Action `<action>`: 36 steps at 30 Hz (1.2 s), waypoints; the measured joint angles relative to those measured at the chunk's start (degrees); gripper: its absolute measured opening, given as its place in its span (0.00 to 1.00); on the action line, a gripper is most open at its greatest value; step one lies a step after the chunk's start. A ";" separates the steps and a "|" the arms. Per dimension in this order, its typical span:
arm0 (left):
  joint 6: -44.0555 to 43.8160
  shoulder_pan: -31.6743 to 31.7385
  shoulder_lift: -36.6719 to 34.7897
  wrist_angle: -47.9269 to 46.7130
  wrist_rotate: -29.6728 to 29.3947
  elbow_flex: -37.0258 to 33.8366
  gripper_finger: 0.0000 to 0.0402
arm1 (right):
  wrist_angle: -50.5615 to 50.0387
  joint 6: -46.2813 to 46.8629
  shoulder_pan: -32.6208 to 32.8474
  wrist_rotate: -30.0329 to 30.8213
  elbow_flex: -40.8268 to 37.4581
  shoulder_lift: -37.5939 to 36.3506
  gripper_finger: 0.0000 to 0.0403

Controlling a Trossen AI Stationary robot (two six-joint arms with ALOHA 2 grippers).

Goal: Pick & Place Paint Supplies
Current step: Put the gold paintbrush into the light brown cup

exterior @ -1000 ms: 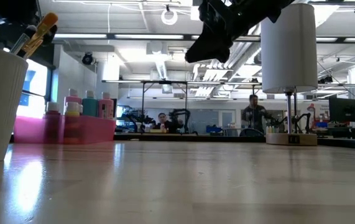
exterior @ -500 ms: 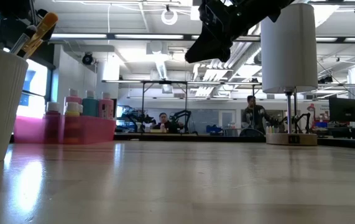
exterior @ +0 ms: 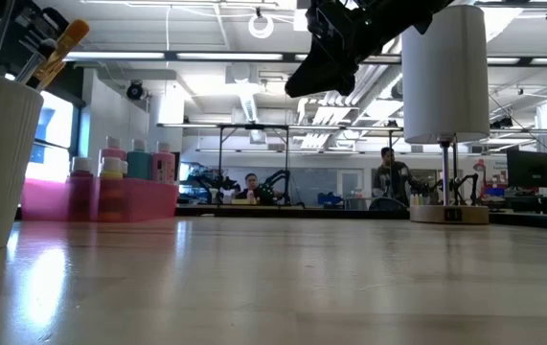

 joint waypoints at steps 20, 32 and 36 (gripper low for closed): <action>-6.98 -10.96 24.25 7.82 -11.50 0.03 0.01 | 0.52 0.29 0.00 -0.02 0.00 0.00 0.27; -10.15 -10.83 27.99 7.81 -10.58 0.03 0.09 | 0.44 0.25 0.00 -0.07 0.00 0.00 0.27; -11.72 -10.83 27.92 7.83 -9.20 0.03 0.12 | 0.42 0.24 0.00 -0.07 0.00 0.00 0.27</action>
